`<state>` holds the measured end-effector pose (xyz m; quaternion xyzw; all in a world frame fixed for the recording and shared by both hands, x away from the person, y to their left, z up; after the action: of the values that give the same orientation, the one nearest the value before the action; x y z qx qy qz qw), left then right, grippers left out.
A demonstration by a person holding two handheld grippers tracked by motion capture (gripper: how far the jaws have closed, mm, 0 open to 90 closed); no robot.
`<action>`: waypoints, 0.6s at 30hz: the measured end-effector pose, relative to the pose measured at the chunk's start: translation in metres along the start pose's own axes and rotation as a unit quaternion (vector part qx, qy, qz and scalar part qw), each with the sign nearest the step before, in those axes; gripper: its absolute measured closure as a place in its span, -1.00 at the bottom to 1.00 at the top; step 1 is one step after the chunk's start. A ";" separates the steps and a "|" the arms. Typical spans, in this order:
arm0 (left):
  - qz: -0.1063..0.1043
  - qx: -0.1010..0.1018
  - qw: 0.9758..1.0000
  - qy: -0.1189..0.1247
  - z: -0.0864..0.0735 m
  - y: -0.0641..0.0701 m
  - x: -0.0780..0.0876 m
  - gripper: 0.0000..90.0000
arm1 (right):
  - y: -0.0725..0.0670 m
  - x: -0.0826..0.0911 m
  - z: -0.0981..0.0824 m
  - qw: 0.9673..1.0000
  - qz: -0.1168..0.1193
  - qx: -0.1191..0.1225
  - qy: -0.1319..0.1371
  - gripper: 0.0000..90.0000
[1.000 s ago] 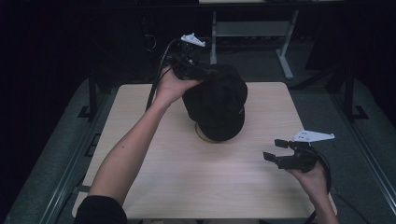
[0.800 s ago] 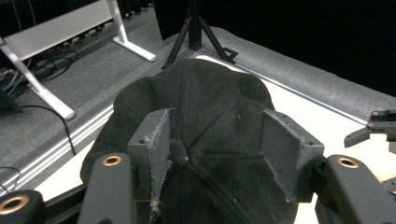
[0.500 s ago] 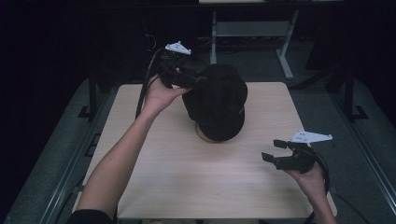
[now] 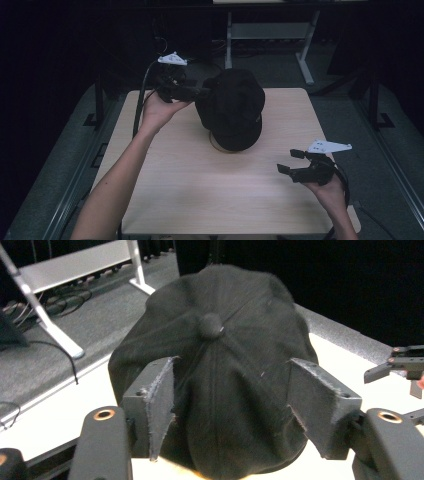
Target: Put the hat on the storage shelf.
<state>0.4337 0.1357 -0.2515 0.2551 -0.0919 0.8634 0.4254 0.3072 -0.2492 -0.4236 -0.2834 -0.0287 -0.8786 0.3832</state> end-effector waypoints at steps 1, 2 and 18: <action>0.002 0.001 1.000 0.001 -0.002 0.000 0.000 -0.23 | -0.001 0.000 0.000 1.000 0.001 0.001 0.000 -0.59; 0.004 0.000 1.000 -0.002 -0.005 -0.001 0.001 -0.23 | -0.001 0.000 0.000 1.000 0.001 0.001 -0.001 -0.59; 0.015 0.015 1.000 -0.005 -0.035 -0.003 0.017 -0.31 | -0.008 -0.003 0.003 1.000 0.008 0.013 0.000 -0.57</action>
<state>0.4146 0.1623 -0.2725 0.2641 -0.0844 0.8698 0.4082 0.3047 -0.2406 -0.4215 -0.2785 -0.0378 -0.8750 0.3941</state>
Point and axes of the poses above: each handheld gripper's, and its own axes: x roughly backward along the jaws, z roughly out of its top, y roughly to its right, the point moved 2 cm from there along -x, roughly forward along the jaws
